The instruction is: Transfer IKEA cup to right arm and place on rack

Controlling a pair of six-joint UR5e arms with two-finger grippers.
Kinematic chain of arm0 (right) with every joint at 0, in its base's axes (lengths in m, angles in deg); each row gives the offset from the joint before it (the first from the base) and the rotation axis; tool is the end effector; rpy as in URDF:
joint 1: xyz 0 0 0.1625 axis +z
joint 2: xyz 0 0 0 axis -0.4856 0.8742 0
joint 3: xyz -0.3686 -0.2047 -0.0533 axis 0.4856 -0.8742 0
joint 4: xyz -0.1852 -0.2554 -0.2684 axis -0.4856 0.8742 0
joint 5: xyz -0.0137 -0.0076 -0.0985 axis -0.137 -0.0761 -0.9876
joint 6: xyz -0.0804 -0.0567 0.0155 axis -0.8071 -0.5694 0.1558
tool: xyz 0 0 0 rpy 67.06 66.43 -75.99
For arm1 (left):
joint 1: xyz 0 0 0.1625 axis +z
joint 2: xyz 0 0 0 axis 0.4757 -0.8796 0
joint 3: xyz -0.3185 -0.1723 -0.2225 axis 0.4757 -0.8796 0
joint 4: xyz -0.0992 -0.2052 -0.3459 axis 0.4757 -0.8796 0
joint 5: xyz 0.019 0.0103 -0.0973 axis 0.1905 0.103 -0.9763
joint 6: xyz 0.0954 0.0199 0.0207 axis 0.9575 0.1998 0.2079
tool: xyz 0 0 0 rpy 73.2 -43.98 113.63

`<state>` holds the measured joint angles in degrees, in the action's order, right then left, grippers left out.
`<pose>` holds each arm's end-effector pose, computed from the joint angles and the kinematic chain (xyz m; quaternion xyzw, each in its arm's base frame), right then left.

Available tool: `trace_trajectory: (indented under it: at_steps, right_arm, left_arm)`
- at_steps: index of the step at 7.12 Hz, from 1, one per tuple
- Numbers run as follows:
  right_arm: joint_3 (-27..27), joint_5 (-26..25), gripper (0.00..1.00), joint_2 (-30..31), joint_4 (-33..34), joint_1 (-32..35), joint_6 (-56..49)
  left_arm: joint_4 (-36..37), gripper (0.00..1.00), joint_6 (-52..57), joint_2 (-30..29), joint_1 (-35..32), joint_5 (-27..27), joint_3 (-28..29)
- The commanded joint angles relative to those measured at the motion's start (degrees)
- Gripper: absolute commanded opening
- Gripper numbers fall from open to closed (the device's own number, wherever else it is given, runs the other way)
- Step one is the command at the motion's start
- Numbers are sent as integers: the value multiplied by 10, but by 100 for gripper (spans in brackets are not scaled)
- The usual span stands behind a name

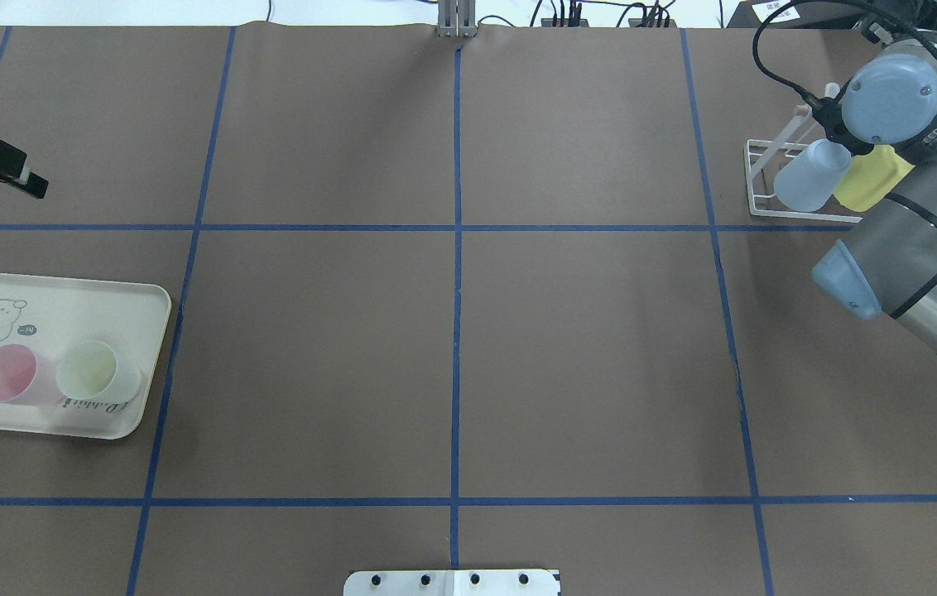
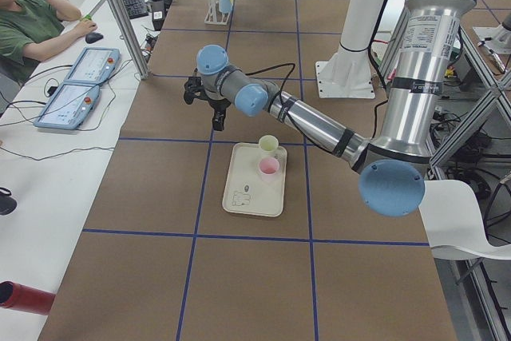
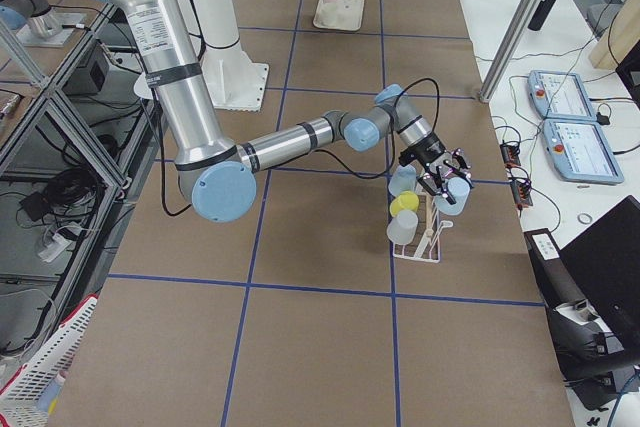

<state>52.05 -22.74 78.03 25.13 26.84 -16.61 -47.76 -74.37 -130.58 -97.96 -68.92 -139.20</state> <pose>-0.2111 -0.6350 0.4739 0.1256 0.3231 -0.7685 0.5379 0.1343 -0.5150 0.3910 0.0520 0.4991 0.0416 0.8640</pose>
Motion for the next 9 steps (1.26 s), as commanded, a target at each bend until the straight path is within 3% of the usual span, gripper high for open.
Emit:
trace_trajectory:
  at_steps: [1,3,4,5,9]
  right_arm:
    - [0,1,66,-1,0,-1,0]
    - [1,1,66,-1,0,-1,0]
    - [1,2,74,-1,0,-1,0]
    - [2,3,97,-2,0,-1,0]
    - [20,13,99,-7,2,-1,0]
  left_arm:
    - [0,100,0,0,0,0,0]
    - [0,100,0,0,0,0,0]
    - [0,100,0,0,0,0,0]
    - [0,100,0,0,0,0,0]
    - [1,100,0,0,0,-1,-1]
